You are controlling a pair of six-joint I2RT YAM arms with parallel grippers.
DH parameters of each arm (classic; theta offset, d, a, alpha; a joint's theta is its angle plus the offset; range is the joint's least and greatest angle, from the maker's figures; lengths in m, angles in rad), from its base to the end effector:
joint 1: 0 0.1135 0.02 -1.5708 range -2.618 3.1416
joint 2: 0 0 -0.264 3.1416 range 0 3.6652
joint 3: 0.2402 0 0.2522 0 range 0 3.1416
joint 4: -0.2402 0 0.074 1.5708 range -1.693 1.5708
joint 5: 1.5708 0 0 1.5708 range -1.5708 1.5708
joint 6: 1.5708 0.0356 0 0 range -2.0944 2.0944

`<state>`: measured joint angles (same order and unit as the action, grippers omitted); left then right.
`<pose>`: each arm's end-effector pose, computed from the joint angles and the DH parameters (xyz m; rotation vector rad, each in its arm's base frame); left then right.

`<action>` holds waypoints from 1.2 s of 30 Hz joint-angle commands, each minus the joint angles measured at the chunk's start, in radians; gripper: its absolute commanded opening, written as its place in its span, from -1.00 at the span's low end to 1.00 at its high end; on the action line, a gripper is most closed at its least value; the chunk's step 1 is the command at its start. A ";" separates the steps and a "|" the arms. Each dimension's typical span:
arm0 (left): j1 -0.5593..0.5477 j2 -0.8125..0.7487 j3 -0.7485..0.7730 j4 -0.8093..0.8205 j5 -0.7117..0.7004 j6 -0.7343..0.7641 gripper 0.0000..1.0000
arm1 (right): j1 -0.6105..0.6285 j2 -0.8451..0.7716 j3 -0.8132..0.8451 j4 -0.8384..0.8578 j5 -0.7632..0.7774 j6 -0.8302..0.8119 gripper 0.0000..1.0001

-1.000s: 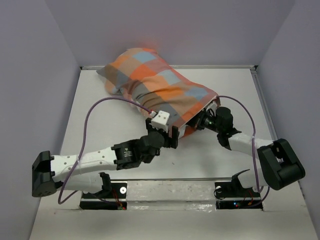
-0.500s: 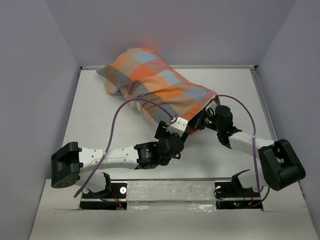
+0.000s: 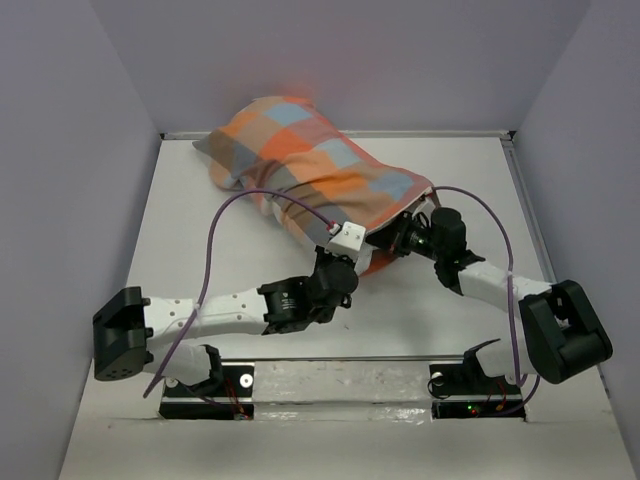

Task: Put the pillow into the pillowcase

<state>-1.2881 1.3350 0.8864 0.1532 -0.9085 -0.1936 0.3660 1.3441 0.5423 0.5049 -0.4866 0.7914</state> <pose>0.1098 -0.2772 0.2901 0.3491 1.7214 -0.2309 0.2508 0.1140 0.2056 0.0631 2.0273 1.2217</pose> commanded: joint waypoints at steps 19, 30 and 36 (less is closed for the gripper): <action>-0.089 -0.256 0.198 0.087 0.833 -0.340 -1.00 | 0.145 0.378 0.208 0.573 0.648 0.121 -1.00; -0.088 -0.197 0.144 0.163 0.824 -0.406 -1.00 | 0.116 0.344 0.160 0.430 0.297 0.134 -0.20; -0.080 -0.157 0.108 0.087 0.655 -0.400 -0.64 | 0.059 0.059 0.102 -0.074 0.213 -0.024 0.47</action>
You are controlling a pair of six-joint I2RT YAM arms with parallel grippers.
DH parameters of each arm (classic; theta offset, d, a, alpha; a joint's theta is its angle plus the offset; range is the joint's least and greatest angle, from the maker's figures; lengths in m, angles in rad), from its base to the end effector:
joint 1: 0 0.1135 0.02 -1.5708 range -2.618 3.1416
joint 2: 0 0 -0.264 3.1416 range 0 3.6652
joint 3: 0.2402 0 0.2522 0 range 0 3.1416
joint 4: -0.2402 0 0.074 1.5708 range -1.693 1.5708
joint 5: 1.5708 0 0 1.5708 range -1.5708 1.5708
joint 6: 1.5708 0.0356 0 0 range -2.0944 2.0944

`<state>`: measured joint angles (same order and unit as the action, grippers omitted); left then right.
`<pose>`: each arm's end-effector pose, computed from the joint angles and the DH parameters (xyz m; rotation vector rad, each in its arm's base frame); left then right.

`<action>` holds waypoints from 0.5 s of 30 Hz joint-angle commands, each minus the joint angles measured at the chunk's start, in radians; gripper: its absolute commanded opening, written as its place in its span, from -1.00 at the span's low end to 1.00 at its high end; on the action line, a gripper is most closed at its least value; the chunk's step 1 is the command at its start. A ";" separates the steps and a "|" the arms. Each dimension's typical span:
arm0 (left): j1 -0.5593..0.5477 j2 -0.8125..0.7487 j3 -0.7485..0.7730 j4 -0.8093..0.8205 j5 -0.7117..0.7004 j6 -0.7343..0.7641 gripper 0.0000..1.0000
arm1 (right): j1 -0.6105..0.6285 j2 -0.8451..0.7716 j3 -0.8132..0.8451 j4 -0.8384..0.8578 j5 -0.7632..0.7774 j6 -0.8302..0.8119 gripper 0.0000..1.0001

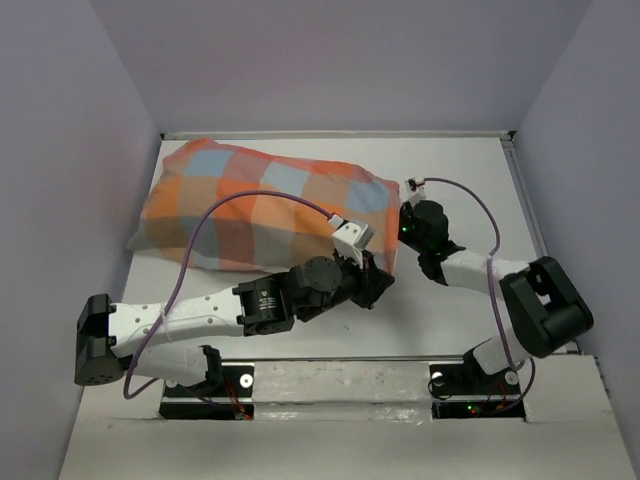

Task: Put the pillow into the pillowcase

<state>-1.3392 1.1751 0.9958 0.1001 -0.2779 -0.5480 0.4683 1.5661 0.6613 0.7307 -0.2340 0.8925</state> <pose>0.0733 -0.2682 0.3639 0.4731 1.7286 -1.1835 0.2856 0.1537 0.2031 0.2155 1.8861 1.1703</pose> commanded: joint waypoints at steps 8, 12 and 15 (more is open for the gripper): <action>-0.014 0.103 0.099 0.112 0.049 0.019 0.74 | -0.201 -0.479 -0.196 -0.505 0.031 -0.151 0.37; 0.009 0.094 0.171 0.003 -0.044 0.069 0.91 | -0.226 -0.613 -0.181 -0.637 0.108 -0.229 0.21; 0.115 0.040 0.135 -0.023 -0.056 0.057 0.92 | -0.244 -0.652 -0.120 -0.788 0.223 -0.294 0.31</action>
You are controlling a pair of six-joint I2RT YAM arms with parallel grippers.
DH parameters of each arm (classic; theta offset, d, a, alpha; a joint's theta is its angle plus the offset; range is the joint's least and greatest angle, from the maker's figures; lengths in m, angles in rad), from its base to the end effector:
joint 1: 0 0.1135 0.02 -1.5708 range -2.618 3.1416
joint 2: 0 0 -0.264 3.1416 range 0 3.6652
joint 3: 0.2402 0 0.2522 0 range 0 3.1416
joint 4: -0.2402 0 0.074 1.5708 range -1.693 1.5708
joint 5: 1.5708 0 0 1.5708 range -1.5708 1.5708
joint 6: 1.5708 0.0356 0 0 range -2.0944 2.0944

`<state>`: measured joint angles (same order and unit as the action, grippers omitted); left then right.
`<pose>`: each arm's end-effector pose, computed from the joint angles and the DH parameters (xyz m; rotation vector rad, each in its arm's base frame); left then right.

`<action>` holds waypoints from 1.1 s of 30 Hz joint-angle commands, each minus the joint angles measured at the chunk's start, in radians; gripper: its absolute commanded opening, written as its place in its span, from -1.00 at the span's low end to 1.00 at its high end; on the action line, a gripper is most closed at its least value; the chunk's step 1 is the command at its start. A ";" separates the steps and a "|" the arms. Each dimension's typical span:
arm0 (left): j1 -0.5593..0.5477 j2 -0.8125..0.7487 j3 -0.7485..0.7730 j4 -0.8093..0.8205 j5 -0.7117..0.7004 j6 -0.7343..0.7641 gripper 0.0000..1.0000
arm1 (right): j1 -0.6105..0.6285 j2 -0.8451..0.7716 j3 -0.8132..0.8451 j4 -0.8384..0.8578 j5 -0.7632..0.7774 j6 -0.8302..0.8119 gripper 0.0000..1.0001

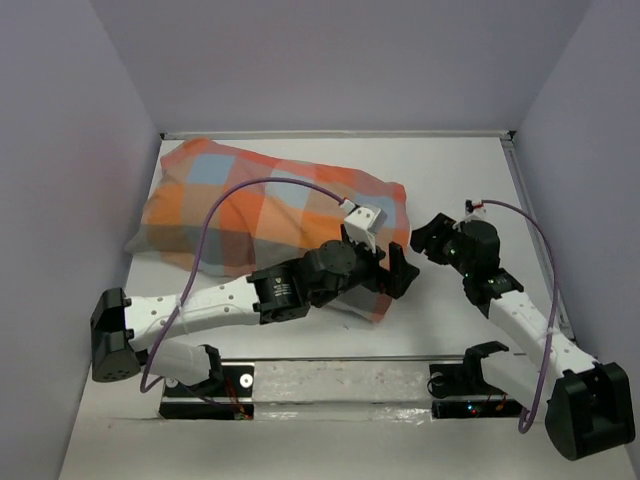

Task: Put the pillow into the pillowcase

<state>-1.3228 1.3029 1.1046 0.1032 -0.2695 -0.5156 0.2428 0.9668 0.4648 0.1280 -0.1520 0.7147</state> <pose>0.0853 -0.2981 0.3684 0.4990 1.7292 -1.1444 0.2077 0.0570 0.2256 0.3701 1.9878 0.7707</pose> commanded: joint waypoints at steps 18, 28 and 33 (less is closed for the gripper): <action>0.704 -0.272 -0.253 -0.019 -0.205 -0.064 0.98 | -0.045 0.160 0.310 -0.079 -0.216 -0.054 0.60; 0.856 -0.203 -0.227 -0.031 -0.160 -0.046 0.98 | -0.045 0.354 0.347 0.197 -0.210 0.061 -0.29; 0.909 -0.168 -0.264 -0.030 -0.116 -0.054 0.98 | -0.088 0.374 0.414 0.187 -0.022 -0.049 -1.00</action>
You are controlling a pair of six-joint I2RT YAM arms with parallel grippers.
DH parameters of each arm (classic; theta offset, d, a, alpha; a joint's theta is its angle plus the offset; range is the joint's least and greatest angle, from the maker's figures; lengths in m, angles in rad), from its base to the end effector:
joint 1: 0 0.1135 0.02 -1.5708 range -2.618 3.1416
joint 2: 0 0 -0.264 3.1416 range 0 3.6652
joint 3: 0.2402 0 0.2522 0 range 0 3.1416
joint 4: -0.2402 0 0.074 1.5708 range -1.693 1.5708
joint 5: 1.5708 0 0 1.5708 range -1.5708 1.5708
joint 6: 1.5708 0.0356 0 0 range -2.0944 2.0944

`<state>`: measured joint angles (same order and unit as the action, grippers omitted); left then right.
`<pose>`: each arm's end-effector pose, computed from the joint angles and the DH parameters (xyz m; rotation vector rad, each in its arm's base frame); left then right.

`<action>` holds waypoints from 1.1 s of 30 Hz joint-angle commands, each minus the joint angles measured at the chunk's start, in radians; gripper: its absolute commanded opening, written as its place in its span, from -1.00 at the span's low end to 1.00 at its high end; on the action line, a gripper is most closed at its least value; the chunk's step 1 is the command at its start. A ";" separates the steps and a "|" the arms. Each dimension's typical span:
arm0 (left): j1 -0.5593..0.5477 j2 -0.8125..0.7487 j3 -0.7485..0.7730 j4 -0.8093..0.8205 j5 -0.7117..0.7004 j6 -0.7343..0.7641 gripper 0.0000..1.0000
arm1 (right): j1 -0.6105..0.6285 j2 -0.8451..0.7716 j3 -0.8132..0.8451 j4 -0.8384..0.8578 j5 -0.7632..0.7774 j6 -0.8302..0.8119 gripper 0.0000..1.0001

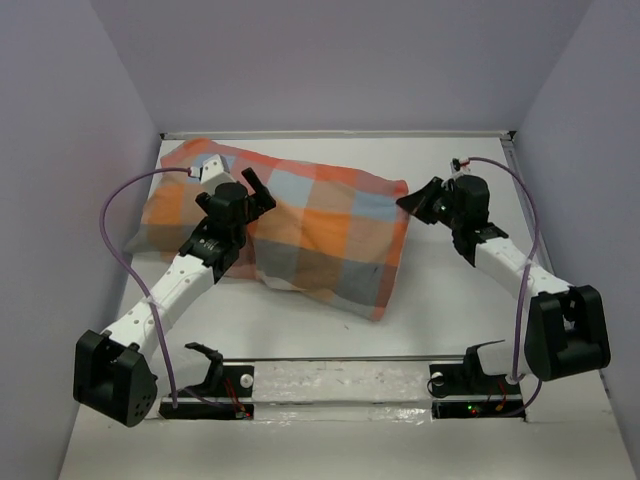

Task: Put the pillow into the pillowcase

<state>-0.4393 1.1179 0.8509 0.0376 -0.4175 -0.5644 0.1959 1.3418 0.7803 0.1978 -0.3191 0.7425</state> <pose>0.2418 -0.0977 0.3199 -0.4072 1.7465 -0.3465 0.2922 0.0694 0.2526 0.3292 2.0039 0.9188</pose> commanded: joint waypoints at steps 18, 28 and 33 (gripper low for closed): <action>-0.274 -0.018 -0.101 -0.001 0.048 -0.008 0.98 | -0.216 0.045 0.261 -0.035 0.612 -0.308 -1.00; -0.270 -0.147 0.198 -0.167 -0.107 0.138 0.98 | -0.274 -0.061 0.425 -0.262 0.338 -0.244 0.34; -0.096 -0.081 0.188 -0.064 0.045 0.129 0.98 | -0.106 -0.127 0.344 -0.235 0.158 -0.236 0.03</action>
<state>-0.6380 0.9791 1.0420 -0.0631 -0.4274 -0.4637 -0.0196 1.2598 1.1431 -0.0372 -0.0010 0.5026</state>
